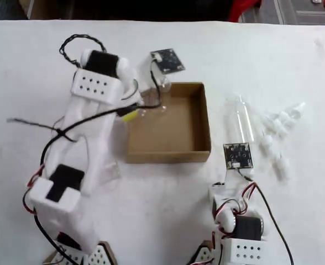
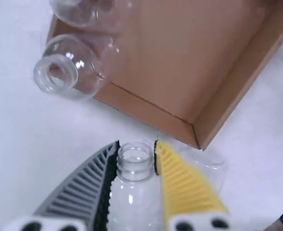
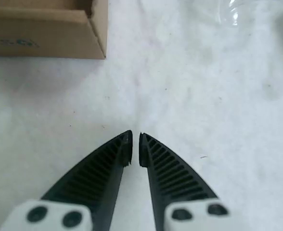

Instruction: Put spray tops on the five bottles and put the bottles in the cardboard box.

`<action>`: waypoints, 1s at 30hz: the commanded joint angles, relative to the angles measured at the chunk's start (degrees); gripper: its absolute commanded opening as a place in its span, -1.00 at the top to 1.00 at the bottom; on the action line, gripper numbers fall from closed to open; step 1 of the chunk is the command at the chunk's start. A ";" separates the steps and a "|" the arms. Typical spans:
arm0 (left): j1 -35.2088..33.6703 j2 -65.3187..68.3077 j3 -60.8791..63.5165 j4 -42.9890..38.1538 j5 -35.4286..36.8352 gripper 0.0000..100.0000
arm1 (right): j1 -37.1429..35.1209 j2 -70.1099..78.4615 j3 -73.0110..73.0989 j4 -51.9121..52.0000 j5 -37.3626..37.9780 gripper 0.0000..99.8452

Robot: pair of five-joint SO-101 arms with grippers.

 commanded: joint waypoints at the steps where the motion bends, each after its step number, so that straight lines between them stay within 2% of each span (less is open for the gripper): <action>1: 4.88 -7.34 -2.99 0.35 4.66 0.95 | 0.48 -0.31 0.53 0.31 -0.26 0.97; 13: 15.60 -10.42 -2.99 0.26 26.20 0.95 | 0.48 -0.31 0.53 0.31 -0.26 0.97; 20: 19.03 -10.95 -3.60 -0.97 27.96 0.96 | 0.48 -0.31 0.53 0.31 -0.26 0.97; 25: 19.56 -16.40 -2.99 -6.86 35.08 0.96 | 0.48 -0.31 0.53 0.31 -0.26 0.97; 30: 19.38 -19.56 -2.90 -8.09 36.75 0.96 | 0.48 -0.31 0.53 0.31 -0.26 0.97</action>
